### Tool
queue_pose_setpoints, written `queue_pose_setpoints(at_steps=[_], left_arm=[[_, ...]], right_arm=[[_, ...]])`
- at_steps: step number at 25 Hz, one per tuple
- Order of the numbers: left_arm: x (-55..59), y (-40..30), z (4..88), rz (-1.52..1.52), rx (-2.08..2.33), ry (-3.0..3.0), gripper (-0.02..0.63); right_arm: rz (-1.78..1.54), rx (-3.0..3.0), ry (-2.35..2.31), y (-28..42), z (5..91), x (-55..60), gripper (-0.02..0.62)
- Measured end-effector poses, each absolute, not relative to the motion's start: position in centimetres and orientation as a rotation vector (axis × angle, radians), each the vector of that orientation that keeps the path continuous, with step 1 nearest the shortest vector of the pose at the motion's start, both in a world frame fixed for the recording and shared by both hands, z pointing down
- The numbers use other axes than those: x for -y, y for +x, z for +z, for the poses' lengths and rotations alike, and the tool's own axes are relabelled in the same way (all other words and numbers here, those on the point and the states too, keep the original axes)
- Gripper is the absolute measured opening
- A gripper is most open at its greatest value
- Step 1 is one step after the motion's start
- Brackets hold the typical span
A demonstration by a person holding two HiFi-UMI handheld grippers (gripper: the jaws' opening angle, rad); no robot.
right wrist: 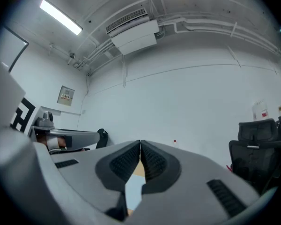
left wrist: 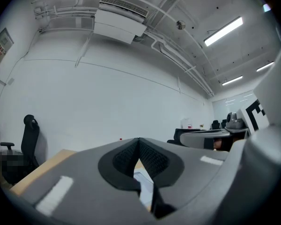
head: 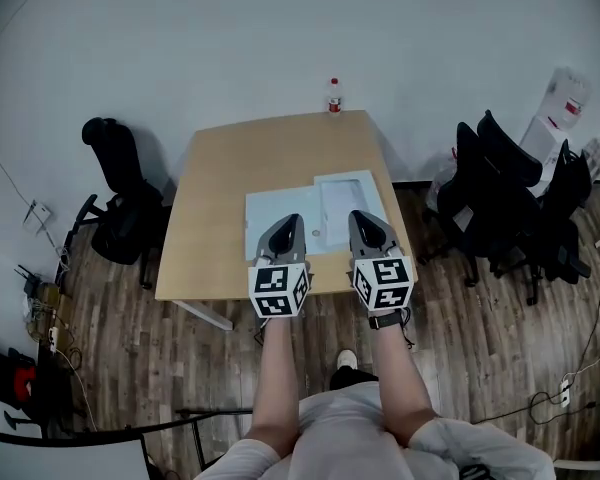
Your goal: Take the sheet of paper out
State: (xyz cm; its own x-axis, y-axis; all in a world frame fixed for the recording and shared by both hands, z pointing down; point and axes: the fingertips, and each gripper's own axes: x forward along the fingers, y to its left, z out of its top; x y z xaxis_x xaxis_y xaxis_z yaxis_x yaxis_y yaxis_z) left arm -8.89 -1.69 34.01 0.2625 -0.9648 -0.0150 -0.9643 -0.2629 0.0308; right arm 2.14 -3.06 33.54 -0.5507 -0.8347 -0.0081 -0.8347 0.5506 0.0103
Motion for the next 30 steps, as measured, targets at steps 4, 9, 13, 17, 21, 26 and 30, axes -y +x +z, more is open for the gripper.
queue_pose_setpoints(at_steps=[4,9,13,17,21,26,30], left_arm=[[5.7,-8.2,34.5,-0.031,1.918,2.461,0.009],[9.4,-7.5,35.6,-0.001,1.934,2.432,0.009],[11.1,-7.6,37.2,0.04,1.924,2.408,0.009],[12.7,-8.3,39.1,0.066,1.9,2.365,0.009],[14.5,-8.2,41.2,0.133,1.848,2.368,0.009],[17.4,-9.1,43.3,0.179,1.791,2.359,0.009],[19.3,-9.4,45.2,0.21,1.732,2.344,0.009]], right_arm=[[0.011,-2.781,-1.454,2.6,33.8,7.1,0.012],[-0.012,-2.812,-1.419,2.8,34.8,10.7,0.012],[-0.064,-2.839,-1.406,2.4,36.6,12.5,0.012],[-0.11,-2.877,-1.394,1.6,38.7,13.8,0.012],[-0.156,-2.893,-1.421,1.5,40.6,15.8,0.012],[-0.213,-2.892,-1.466,0.7,42.4,18.8,0.012],[-0.264,-2.917,-1.49,-0.2,44.2,20.5,0.014]])
